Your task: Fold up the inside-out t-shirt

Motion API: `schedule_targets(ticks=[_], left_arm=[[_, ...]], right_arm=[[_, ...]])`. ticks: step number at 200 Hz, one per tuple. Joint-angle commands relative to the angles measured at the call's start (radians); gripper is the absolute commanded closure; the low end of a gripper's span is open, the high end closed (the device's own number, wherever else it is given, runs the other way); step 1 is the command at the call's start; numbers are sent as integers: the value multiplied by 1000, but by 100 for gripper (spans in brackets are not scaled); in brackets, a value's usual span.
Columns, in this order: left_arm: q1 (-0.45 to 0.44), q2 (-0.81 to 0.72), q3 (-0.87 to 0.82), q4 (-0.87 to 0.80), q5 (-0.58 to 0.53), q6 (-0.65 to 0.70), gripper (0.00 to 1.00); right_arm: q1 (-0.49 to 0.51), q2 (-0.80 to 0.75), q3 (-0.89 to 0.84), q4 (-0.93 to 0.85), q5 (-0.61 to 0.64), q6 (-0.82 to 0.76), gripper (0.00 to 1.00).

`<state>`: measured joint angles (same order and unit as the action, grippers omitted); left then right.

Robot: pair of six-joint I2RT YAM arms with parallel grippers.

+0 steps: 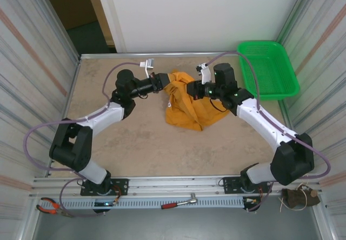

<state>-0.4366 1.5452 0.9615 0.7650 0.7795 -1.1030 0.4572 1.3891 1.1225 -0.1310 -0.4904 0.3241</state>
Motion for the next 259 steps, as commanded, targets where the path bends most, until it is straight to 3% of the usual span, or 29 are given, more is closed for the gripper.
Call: schedule_targets(ticks=[1, 10, 24, 30, 49, 70, 106, 129, 149, 162, 182, 203, 226, 259], left_arm=[[-17, -152, 21, -109, -56, 77, 100], [-39, -212, 63, -282, -115, 199, 100], [-108, -280, 195, -683, -306, 466, 100], [-147, -288, 253, -821, -395, 583, 100], [-257, -274, 364, -1077, -737, 820, 100], [-344, -252, 358, -1103, -1033, 983, 100], [-461, -175, 290, -904, -1515, 1346, 100], [-465, -64, 335, -882, -1697, 1483, 100], [-465, 38, 412, -932, -1696, 1507, 97], [-465, 112, 501, -1029, -1610, 1455, 78], [-461, 210, 683, -1242, -1301, 1307, 47], [-430, 249, 796, -1342, -1036, 1162, 35], [-336, 145, 686, -1268, -890, 988, 30], [-83, -47, 333, -1126, -745, 692, 29]], right_arm=[[-20, 40, 34, -18, 53, 31, 100], [-21, 53, 46, -32, 53, 31, 99], [-21, 59, 68, -61, 44, 24, 61], [-22, 56, 74, -71, 43, 20, 51], [-31, 25, 79, -87, 32, 16, 41], [-44, -8, 94, -118, 2, 10, 40], [-87, -85, 76, -195, 53, -7, 41], [-158, -126, 40, -240, 123, 27, 40], [-204, -146, 5, -249, 154, 73, 40], [-211, -150, -10, -258, 214, 102, 40], [-239, -155, -35, -274, 281, 153, 39], [-271, -158, -64, -282, 293, 186, 39], [-262, -144, -80, -282, 246, 189, 40], [-135, -74, -55, -272, 254, 176, 39]])
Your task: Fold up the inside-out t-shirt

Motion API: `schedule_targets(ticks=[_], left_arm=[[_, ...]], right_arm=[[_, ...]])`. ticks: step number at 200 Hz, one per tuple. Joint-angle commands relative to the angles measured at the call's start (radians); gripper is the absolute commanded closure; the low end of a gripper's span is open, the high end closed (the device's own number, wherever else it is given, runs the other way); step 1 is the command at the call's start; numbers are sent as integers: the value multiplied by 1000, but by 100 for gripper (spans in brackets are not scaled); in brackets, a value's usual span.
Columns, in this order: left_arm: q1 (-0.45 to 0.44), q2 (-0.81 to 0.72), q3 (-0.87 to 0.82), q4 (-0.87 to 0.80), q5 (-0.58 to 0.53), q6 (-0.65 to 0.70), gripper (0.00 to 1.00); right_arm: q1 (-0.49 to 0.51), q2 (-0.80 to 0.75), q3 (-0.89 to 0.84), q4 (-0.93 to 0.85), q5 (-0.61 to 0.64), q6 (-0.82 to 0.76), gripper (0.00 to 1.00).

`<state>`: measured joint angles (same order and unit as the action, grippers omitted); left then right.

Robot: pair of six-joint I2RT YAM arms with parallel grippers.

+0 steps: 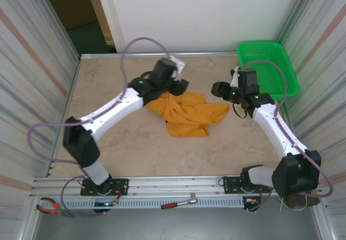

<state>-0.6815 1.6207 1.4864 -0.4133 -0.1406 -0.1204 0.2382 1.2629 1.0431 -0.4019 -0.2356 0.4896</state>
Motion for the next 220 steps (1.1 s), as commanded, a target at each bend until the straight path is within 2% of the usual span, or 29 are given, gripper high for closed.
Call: schedule_targets(ticks=[1, 22, 45, 77, 108, 138, 150, 156, 163, 165, 176, 220], left_arm=[[171, -128, -203, 57, 175, -301, 29], [324, -214, -407, 137, 264, -468, 29], [394, -234, -513, 184, 345, -532, 29], [387, -212, -602, 276, 439, -516, 27], [348, -169, -664, 432, 501, -496, 24], [261, -43, -633, 519, 542, -476, 23], [231, 19, -614, 537, 541, -481, 24], [221, 49, -606, 547, 542, -488, 28], [215, 82, -594, 559, 550, -494, 43], [214, 90, -590, 561, 551, -497, 50], [215, 120, -578, 562, 547, -513, 100], [233, -7, -617, 468, 416, -475, 100]], right_arm=[[94, 62, 32, 0, 1, 10, 38], [200, 186, 140, -24, 26, -9, 34], [311, 382, 341, -132, 104, -76, 33], [399, 600, 580, -271, 198, -155, 33], [422, 739, 725, -325, 206, -176, 35], [409, 820, 792, -367, 230, -174, 50], [395, 832, 793, -375, 228, -172, 61], [385, 836, 791, -386, 226, -171, 70], [373, 835, 780, -393, 231, -169, 81], [369, 834, 776, -393, 233, -170, 85], [352, 812, 731, -389, 259, -167, 99], [214, 565, 330, -263, 298, -96, 100]])
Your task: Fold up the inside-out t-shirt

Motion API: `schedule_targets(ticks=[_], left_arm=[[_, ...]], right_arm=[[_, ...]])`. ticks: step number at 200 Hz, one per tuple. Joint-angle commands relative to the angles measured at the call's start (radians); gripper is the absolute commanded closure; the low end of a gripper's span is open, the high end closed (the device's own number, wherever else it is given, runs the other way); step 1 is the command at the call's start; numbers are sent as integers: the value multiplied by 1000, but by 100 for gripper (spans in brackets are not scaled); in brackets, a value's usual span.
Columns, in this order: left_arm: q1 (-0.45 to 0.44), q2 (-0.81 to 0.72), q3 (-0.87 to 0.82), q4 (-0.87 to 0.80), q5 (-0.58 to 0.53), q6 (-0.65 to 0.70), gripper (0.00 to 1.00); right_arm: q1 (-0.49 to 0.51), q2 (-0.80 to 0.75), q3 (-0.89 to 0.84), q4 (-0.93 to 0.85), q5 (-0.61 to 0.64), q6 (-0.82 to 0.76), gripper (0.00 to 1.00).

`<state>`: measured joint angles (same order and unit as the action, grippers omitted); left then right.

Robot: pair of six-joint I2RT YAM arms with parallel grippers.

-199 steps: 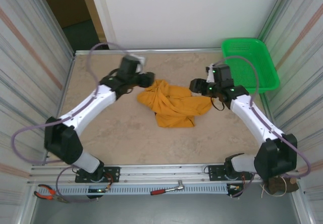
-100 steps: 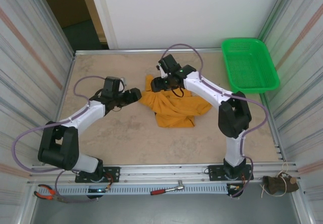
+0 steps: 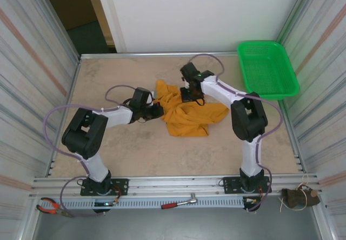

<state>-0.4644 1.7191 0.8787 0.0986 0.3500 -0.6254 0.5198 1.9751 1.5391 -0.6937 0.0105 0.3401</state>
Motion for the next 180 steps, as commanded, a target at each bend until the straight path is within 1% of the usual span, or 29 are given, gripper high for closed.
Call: schedule_targets(ticks=[1, 13, 27, 31, 39, 43, 50, 68, 80, 96, 108, 114, 134, 158, 180], left_arm=[[16, -110, -11, -45, -75, 33, 100], [14, -159, -27, -75, -85, 65, 100], [9, -205, -52, -92, -101, 87, 100], [9, -214, -61, -92, -102, 91, 100], [7, -228, -71, -98, -112, 93, 100], [7, -234, -75, -103, -120, 96, 100], [7, -244, -84, -110, -129, 99, 100], [4, -282, -115, -124, -166, 96, 100], [1, -314, -136, -122, -177, 96, 100], [-4, -342, -142, -138, -187, 103, 100], [-9, -354, -139, -151, -190, 111, 100], [-10, -358, -137, -155, -191, 114, 100], [-10, -366, -133, -166, -190, 120, 100], [-11, -372, -131, -168, -190, 122, 100], [-13, -372, -126, -172, -190, 121, 100]], right_arm=[[-70, -152, -175, 30, 52, 55, 100], [-105, -199, -281, 52, 60, 82, 100], [-136, -254, -371, 77, 39, 114, 99], [-137, -270, -391, 84, 32, 120, 91], [-134, -303, -421, 95, 34, 127, 68], [-130, -316, -430, 94, 42, 129, 61], [-125, -337, -433, 84, 57, 134, 56], [-122, -375, -425, 64, 91, 139, 54], [-115, -388, -401, 64, 85, 130, 54], [-74, -393, -349, 95, 54, 103, 45], [-32, -379, -304, 125, 14, 71, 42], [-8, -365, -281, 139, 4, 56, 40], [59, -294, -195, 150, -2, -1, 39], [107, -189, -101, 142, 12, -76, 41], [138, -112, -19, 118, 51, -121, 43]])
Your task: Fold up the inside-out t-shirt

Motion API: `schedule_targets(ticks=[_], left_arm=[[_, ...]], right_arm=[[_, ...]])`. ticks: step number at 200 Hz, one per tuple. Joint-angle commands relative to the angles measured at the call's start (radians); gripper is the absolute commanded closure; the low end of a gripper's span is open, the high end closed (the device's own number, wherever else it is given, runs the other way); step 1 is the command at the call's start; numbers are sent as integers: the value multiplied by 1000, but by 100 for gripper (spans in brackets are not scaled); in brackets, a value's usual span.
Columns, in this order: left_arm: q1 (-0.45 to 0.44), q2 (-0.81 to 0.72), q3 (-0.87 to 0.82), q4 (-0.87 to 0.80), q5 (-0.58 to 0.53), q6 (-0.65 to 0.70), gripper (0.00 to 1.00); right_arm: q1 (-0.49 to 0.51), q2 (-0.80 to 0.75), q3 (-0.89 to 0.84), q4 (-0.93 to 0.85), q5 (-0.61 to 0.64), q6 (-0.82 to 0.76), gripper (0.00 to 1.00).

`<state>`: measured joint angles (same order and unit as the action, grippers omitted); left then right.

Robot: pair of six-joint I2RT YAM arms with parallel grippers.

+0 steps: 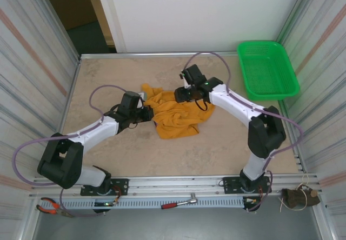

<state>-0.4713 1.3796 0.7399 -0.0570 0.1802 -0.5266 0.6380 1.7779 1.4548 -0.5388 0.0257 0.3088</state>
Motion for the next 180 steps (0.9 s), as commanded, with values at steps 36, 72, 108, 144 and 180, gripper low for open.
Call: schedule_targets(ticks=[36, 72, 108, 144, 180], left_arm=[[-12, -30, 18, -12, -19, 22, 100], [-16, -29, 18, -11, -17, 18, 100], [-17, -37, 17, -12, -15, 17, 100], [-14, -68, 41, -41, -26, 23, 100], [42, -166, 142, -93, 6, 1, 100]], right_arm=[[37, 192, 160, -79, 89, -126, 45], [36, 261, 198, -96, 131, -142, 55], [14, 285, 197, -105, 156, -135, 84], [-55, 195, 170, -115, 37, -104, 100], [-235, -84, 96, 42, -448, 98, 100]])
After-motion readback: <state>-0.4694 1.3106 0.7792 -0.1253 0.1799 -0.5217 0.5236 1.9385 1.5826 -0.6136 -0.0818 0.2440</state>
